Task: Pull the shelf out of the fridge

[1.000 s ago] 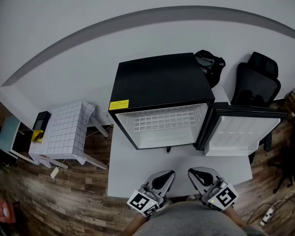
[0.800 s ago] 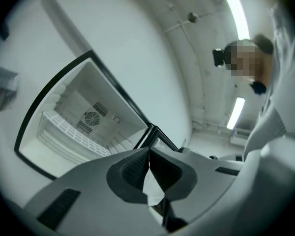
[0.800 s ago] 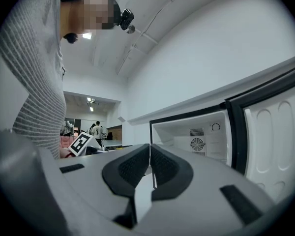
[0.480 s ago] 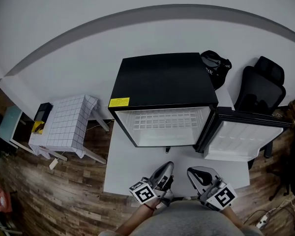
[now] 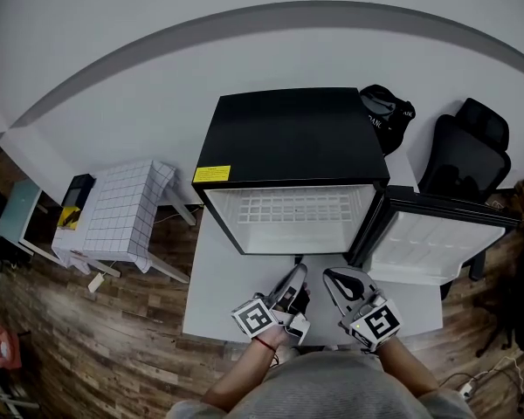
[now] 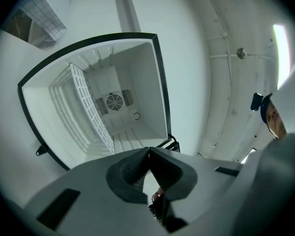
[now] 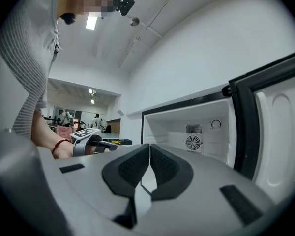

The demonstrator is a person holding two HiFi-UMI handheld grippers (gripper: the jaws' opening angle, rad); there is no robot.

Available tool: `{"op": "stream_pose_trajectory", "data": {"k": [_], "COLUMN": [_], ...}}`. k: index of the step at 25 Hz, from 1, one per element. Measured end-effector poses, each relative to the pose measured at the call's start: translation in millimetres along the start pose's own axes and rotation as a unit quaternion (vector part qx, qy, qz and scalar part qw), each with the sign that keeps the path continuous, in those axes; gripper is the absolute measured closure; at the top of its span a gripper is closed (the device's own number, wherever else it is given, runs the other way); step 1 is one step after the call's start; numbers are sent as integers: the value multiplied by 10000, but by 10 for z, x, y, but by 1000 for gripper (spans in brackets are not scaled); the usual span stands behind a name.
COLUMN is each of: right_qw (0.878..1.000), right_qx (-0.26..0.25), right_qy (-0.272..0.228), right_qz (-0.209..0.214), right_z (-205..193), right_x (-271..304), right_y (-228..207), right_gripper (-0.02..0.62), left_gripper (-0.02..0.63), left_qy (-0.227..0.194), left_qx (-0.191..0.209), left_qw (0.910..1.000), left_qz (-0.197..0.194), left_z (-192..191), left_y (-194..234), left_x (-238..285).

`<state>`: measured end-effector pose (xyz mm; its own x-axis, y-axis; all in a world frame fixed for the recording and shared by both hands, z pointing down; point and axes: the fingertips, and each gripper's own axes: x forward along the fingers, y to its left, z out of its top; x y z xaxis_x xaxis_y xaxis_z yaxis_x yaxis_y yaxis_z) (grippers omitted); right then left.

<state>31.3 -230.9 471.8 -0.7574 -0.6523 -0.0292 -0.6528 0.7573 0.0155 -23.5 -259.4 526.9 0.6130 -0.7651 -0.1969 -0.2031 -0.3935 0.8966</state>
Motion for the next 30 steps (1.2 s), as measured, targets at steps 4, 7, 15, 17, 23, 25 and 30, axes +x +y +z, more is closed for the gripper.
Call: {"op": "stream_pose_trajectory", "data": {"k": [4, 7, 15, 17, 23, 25, 30], "right_qw": [9997, 9994, 9995, 9996, 9998, 9998, 9998], "right_qx": [128, 170, 142, 142, 115, 84, 63], "right_qy": [11, 41, 87, 90, 38, 33, 15], "right_qz": [-203, -306, -254, -229, -180, -181, -209], "right_z": [-70, -109, -137, -123, -68, -54, -24], "right_x": [35, 39, 67, 76, 72, 61, 22], "right_y": [-75, -130, -137, -129, -114, -123, -153], "right_gripper": [582, 582, 581, 583, 581, 581, 582], "left_gripper": [595, 594, 594, 592, 504, 490, 441], "left_qy": [-234, -330, -548, -482, -428, -445, -405], "left_qx": [-765, -1079, -1988, -2023, -2034, -2001, -1501], "left_qw": [9968, 9936, 9777, 9771, 9776, 9784, 9877], "left_qz": [75, -74, -394, -449, -341, -267, 176], "left_z": [35, 67, 138, 142, 146, 152, 201], "left_y": [119, 124, 252, 264, 396, 468, 797], "left_x": [68, 151, 267, 305, 421, 454, 481]}}
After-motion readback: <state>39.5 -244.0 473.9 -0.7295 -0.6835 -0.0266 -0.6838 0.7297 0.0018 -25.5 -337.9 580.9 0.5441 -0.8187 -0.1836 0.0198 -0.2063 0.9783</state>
